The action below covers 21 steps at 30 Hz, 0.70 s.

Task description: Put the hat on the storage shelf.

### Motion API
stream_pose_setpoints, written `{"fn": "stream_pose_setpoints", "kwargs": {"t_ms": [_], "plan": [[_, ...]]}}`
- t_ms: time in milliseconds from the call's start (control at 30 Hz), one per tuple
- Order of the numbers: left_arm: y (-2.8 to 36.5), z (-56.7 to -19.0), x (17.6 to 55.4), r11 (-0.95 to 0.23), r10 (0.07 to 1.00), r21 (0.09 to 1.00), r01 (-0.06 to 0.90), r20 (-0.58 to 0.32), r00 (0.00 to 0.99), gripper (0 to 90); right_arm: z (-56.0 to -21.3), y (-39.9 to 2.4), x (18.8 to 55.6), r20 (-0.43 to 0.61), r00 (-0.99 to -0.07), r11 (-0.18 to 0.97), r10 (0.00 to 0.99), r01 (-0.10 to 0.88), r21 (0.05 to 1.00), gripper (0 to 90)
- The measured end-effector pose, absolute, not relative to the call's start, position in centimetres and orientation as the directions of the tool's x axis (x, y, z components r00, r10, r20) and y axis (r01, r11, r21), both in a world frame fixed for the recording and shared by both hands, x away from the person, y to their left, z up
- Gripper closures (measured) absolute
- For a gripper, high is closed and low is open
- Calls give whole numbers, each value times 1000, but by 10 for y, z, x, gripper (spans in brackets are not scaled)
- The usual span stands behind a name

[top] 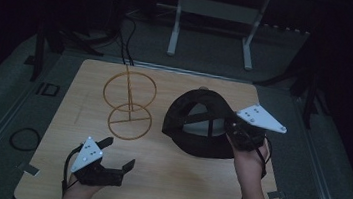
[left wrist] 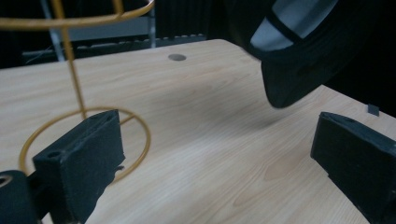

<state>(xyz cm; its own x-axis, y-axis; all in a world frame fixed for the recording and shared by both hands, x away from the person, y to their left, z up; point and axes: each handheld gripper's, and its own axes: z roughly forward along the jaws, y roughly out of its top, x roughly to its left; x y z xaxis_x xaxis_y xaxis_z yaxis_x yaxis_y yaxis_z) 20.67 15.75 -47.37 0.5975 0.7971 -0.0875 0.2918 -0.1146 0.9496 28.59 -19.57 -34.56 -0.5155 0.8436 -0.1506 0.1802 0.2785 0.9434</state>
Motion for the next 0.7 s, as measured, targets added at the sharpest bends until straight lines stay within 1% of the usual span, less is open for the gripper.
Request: {"fn": "stream_pose_setpoints", "kwargs": {"t_ms": [67,133,167,200,233,400,567,700], "plan": [[152,-470,212,-123,784,948,293,-88,614,50,-347,-194,282,-159,-530,292,833,178,940,884],[146,-467,217,-139,775,945,295,-82,627,85,-348,-194,279,-159,-543,297,825,176,939,884],[143,-466,219,-146,765,946,289,-77,639,87,-349,-194,278,-156,-548,297,822,178,938,884],[139,-465,221,-159,758,945,286,-69,649,120,-350,-194,277,-157,-554,299,818,175,938,884],[135,-464,222,-169,750,944,285,-65,658,130,-350,-194,275,-162,-556,304,815,173,937,884],[123,-461,232,-192,717,937,291,-69,694,136,-351,-193,272,-169,-572,315,803,166,935,884],[112,-456,239,-184,693,938,293,-87,716,147,-352,-190,267,-161,-602,317,782,161,935,883],[103,-452,242,-211,674,938,276,-65,736,152,-353,-186,264,-147,-631,311,761,156,938,883]]}}
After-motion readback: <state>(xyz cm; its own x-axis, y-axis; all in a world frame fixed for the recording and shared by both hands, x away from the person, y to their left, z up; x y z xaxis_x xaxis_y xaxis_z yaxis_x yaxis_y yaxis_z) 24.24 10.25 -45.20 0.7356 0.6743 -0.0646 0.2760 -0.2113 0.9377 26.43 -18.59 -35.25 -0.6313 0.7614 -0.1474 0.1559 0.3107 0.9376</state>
